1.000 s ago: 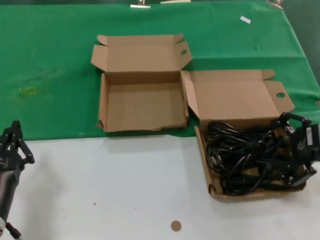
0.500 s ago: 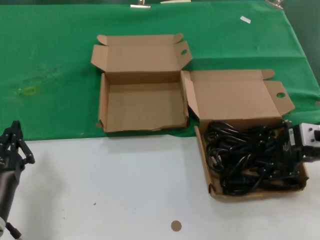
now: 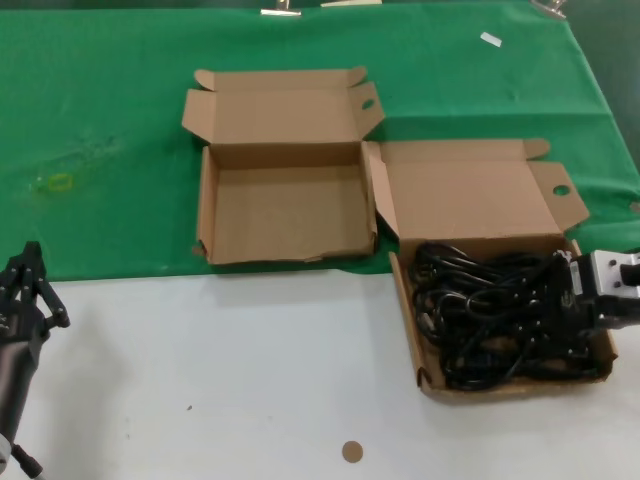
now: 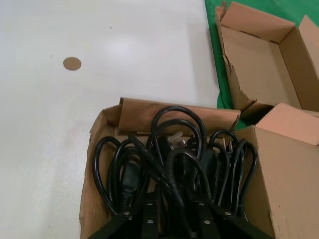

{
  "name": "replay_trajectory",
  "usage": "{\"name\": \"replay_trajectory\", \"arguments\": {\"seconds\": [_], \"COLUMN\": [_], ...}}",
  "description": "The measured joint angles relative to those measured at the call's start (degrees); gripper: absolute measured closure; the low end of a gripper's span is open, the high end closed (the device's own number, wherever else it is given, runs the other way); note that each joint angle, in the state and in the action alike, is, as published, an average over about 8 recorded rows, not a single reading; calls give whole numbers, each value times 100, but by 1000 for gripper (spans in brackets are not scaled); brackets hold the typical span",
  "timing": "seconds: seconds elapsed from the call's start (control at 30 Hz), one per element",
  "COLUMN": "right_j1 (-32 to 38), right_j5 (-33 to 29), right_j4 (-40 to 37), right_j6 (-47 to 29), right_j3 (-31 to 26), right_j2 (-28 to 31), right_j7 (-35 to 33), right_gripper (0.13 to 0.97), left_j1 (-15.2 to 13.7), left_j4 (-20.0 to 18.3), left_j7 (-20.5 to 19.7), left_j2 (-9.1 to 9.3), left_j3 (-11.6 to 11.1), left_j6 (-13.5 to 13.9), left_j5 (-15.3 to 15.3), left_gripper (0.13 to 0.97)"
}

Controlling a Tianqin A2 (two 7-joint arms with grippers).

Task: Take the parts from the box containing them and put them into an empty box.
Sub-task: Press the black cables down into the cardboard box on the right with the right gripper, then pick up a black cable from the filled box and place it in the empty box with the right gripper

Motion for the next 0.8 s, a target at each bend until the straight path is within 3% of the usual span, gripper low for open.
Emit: {"name": "replay_trajectory", "arguments": {"seconds": [0.37,0.8], "right_j1": [-25,92], "right_j5": [-137,-206], "right_j4": [210,812], "right_j6": [-53,-325], "right_j3": [76,247], "right_j2": [40,333], "right_j7": [158,547], "right_gripper": [905,937], "left_j1": [0,0], "left_j4": [0,0], "left_j7": [0,0], "left_j2": [0,0], "left_j3": [0,0], "left_j6": [0,0], "left_j5": [-1,-1], "left_gripper": [953,953]}}
